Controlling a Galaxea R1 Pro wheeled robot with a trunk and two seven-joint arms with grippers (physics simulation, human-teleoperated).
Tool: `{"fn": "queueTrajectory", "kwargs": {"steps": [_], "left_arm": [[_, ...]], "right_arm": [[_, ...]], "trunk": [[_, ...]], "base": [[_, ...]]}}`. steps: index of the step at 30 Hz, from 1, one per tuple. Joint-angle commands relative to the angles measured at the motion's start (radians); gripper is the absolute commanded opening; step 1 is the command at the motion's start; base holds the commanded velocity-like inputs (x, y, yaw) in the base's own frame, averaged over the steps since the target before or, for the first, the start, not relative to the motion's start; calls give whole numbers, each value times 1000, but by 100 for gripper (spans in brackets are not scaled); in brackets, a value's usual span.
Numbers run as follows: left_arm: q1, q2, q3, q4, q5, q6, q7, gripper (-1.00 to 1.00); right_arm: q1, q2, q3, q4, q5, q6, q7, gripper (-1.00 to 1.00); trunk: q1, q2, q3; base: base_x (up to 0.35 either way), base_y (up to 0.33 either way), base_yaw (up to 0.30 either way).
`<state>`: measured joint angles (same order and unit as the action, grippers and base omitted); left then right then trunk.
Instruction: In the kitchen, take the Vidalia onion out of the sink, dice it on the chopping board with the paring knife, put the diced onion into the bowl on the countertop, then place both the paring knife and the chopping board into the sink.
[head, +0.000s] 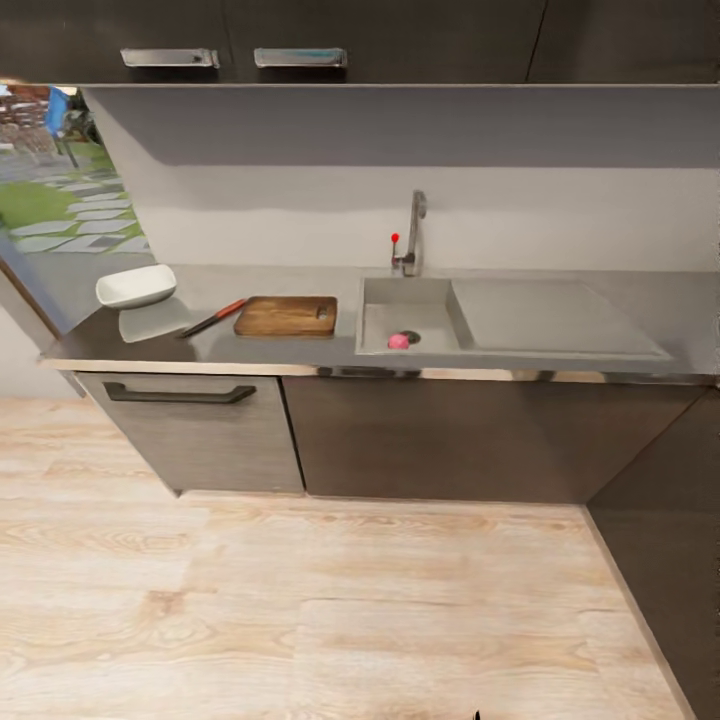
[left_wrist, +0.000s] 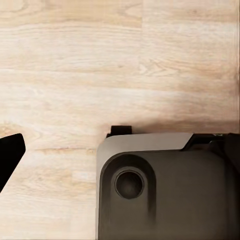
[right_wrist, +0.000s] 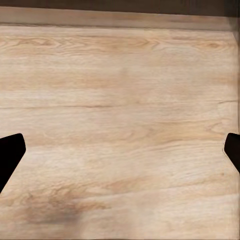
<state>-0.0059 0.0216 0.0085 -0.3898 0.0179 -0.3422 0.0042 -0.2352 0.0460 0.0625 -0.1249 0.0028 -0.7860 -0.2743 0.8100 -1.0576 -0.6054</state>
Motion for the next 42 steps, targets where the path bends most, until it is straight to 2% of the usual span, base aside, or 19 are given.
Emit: {"fn": "queueTrajectory", "kwargs": {"steps": [1,20,30,35,36,38,39,42], "left_arm": [[0,0,1,0,2,-3,0,100],[0,0,-1,12,-1,-6,0,100],[0,-3,1,10,-1,-3,1,100],[0,-8,2,-36,-1,25,6,100],[0,-12,2,-70,-1,70,13,100],[0,-22,2,-166,-1,216,31,100],[0,-24,2,-195,-1,261,36,100],[0,-30,2,-374,-1,491,51,100]], "right_arm": [[-1,0,7,1,0,-1,-8,100],[-1,0,7,1,0,-1,-8,100],[-1,0,7,1,0,-1,-8,100],[-1,0,6,1,-1,1,-9,100],[-1,0,6,1,-1,2,-9,100],[-1,0,6,1,-1,2,-9,100],[-1,0,6,1,-1,2,-8,100],[-1,0,6,1,-1,2,-9,100]], "trunk": [[0,0,-1],[0,0,-1],[0,0,-1],[0,0,-1],[0,0,-1],[0,0,-1],[0,0,-1],[0,0,-1]], "base": [[165,-307,0],[163,-303,0],[19,-37,0],[0,-1,0],[0,0,0],[0,0,0],[0,0,0],[0,0,0]]}}
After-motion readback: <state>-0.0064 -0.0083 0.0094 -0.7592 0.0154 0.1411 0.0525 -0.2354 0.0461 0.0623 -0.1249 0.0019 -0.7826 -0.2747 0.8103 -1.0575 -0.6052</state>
